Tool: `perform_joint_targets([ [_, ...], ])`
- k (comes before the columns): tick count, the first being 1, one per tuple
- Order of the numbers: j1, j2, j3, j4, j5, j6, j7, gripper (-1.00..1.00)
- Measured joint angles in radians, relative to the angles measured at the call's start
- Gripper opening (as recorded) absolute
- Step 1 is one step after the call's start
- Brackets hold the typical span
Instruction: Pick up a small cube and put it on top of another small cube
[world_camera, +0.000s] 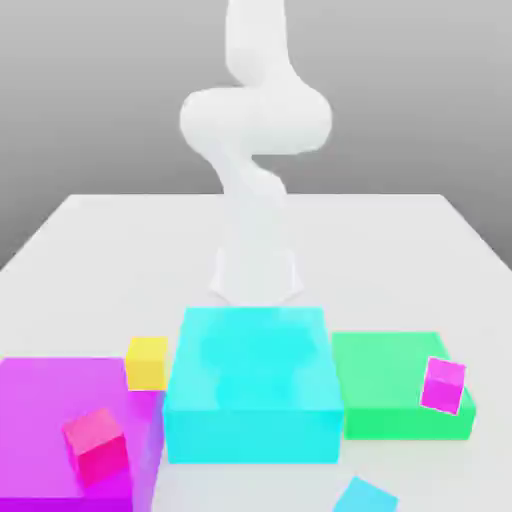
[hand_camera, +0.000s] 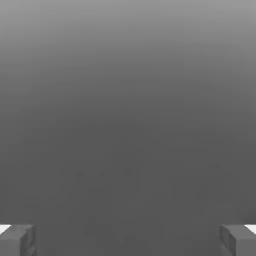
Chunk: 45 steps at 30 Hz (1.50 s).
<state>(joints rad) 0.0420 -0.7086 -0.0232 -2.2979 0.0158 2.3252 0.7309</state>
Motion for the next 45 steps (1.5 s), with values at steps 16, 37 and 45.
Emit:
perform_joint_targets([
  [16, 0.186, 0.588, -0.068, 0.014, 0.121, 0.160, -0.457, 0.00],
  [37, 0.233, 1.214, -0.024, 0.051, 0.044, 0.426, -0.718, -1.00],
  [45, 0.242, 1.093, -0.034, 0.026, 0.031, 0.329, -0.710, -1.00],
])
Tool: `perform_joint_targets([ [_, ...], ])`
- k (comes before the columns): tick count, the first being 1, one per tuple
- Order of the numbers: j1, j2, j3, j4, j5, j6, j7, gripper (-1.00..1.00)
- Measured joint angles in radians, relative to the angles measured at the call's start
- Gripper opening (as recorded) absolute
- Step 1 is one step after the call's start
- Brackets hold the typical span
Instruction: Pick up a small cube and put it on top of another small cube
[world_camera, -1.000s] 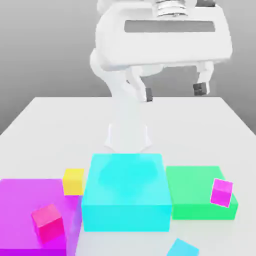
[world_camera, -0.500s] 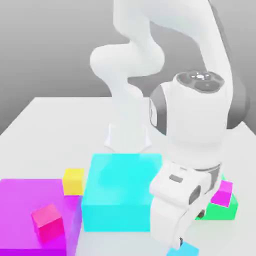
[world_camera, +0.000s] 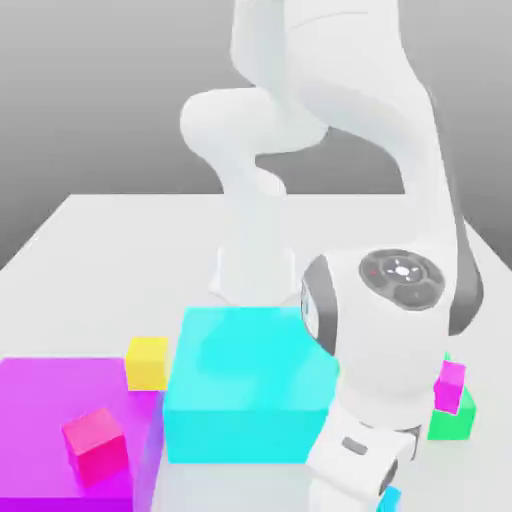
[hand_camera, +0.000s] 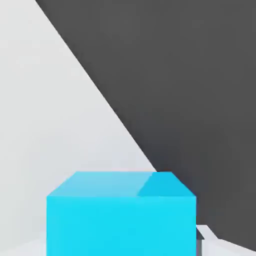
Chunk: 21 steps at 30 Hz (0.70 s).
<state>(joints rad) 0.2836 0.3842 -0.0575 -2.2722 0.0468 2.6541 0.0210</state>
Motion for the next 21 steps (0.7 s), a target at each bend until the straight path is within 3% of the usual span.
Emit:
perform_joint_targets([
  [13, 0.186, -0.453, 0.149, -0.260, -0.021, -0.195, -0.036, -1.00],
  [18, 0.199, -0.359, 0.149, -0.308, -0.049, -0.050, -0.021, -1.00],
  [19, 0.197, -0.342, 0.149, -0.312, -0.053, -0.029, -0.018, 1.00],
  [21, 0.199, -0.342, 0.149, -0.312, -0.053, -0.029, -0.018, 1.00],
])
